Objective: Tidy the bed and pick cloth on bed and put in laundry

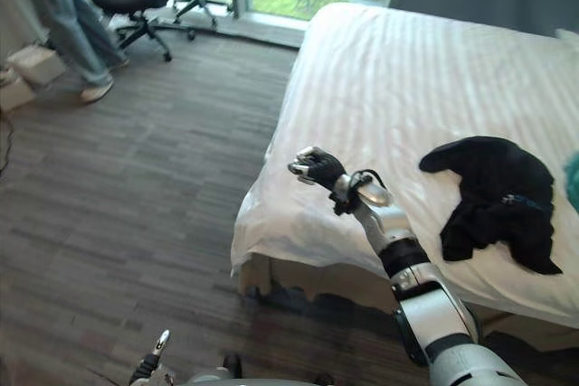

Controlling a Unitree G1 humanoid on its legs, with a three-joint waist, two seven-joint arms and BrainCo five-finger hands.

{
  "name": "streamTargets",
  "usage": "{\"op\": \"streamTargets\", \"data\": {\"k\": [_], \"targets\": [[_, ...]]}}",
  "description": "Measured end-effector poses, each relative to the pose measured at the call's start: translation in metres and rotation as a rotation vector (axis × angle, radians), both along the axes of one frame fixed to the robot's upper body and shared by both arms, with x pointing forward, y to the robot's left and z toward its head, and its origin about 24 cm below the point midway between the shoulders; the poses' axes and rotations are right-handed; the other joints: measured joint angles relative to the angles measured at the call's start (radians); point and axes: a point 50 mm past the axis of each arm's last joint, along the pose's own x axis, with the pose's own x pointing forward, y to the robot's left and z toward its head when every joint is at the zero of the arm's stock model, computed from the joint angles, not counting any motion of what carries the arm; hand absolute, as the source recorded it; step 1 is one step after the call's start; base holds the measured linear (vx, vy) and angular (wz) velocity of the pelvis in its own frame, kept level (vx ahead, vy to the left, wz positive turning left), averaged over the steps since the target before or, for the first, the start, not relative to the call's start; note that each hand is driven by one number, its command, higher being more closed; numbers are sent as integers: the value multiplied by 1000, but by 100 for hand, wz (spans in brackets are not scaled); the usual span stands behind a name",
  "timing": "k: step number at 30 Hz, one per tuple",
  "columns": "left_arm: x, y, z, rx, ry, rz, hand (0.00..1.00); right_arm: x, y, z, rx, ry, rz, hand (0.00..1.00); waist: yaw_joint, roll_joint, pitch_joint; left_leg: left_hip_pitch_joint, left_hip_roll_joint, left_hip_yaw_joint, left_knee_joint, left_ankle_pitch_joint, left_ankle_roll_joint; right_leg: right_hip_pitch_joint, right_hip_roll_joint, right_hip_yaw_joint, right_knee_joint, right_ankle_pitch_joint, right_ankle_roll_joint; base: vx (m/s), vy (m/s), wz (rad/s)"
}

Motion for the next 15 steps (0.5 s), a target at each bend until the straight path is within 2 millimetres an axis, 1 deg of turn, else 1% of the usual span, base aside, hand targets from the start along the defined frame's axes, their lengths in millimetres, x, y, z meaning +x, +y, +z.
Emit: {"op": "streamTargets", "data": {"k": [1, 2, 3, 4, 5, 6, 7, 8, 9, 10, 11, 12, 13, 14, 15], "targets": [[5, 0, 3, 0, -30, -13, 0, 5, 1, 13, -4, -27, -6, 100, 6, 7, 40, -16, -1, -15, 3, 9, 2, -16, -6, -14, 19, -4, -5, -134, 58, 44], [11, 0, 8, 3, -66, -29, 0, 10, 1, 30, -7, -73, -19, 100, 27, 18, 93, -43, -2, -22, 20, 12, 3, -43, -17, -20, 54, -14, -12, -97, 46, 28], [14, 0, 9, 2, -80, -35, 0, 11, 1, 37, -8, -91, -27, 100, 36, 25, 113, -59, -2, -28, 30, 12, 3, -59, -20, -25, 71, -17, -14, -112, 60, 29], [22, -4, 12, -2, -102, -63, 0, 15, -5, 45, -17, -105, -58, 100, 51, 43, 133, -95, -8, -47, 43, 18, 12, -92, -35, -44, 105, -26, -15, -68, 50, 35], [26, -6, 13, -6, -113, -80, 0, 17, -9, 47, -25, -104, -73, 100, 56, 54, 139, -115, -13, -58, 52, 20, 14, -109, -40, -51, 124, -34, -13, -63, 52, 47], [34, -12, 17, -22, -141, -110, 0, 19, -16, 49, -37, -100, -103, 100, 70, 76, 151, -142, -18, -71, 60, 25, 21, -143, -59, -65, 163, -47, -12, -46, 60, 34], [39, -17, 18, -38, -159, -131, 0, 21, -21, 49, -45, -94, -128, 100, 81, 89, 158, -159, -25, -74, 66, 27, 24, -163, -73, -65, 191, -53, -12, -49, 71, 35], [44, -24, 20, -63, -174, -158, 0, 24, -27, 48, -60, -80, -158, 100, 85, 109, 169, -181, -37, -80, 75, 31, 30, -186, -94, -70, 223, -65, -5, -70, 93, 29], [51, -33, 22, -86, -185, -196, 0, 26, -38, 45, -80, -62, -206, 100, 93, 136, 181, -201, -49, -91, 89, 33, 32, -211, -113, -74, 250, -72, -4, -70, 83, 28], [54, -37, 23, -92, -193, -217, 0, 27, -44, 42, -97, -51, -231, 100, 101, 148, 184, -211, -54, -92, 91, 34, 34, -222, -121, -77, 262, -74, -2, -91, 83, 23], [59, -43, 25, -102, -212, -253, 0, 29, -56, 37, -136, -27, -282, 100, 109, 171, 190, -237, -62, -100, 92, 38, 40, -249, -133, -81, 279, -76, -3, -78, 61, 15], [62, -45, 26, -102, -218, -266, 0, 29, -62, 34, -153, -16, -302, 100, 111, 182, 190, -252, -65, -105, 92, 39, 40, -264, -138, -87, 282, -76, -3, -91, 60, 19], [68, -47, 29, -98, -235, -280, 0, 30, -73, 29, -184, 10, -340, 100, 120, 200, 194, -284, -66, -109, 92, 44, 39, -293, -140, -94, 283, -77, -6, -99, 36, 12], [75, -46, 33, -82, -257, -288, 0, 30, -87, 20, -208, 55, -396, 100, 133, 210, 193, -319, -65, -112, 91, 51, 30, -325, -139, -95, 282, -72, -10, -90, 19, 9], [77, -45, 34, -70, -270, -291, 0, 30, -93, 15, -207, 85, -420, 100, 135, 210, 192, -334, -65, -115, 87, 55, 24, -338, -139, -97, 282, -70, -11, -63, -14, 7]]}}
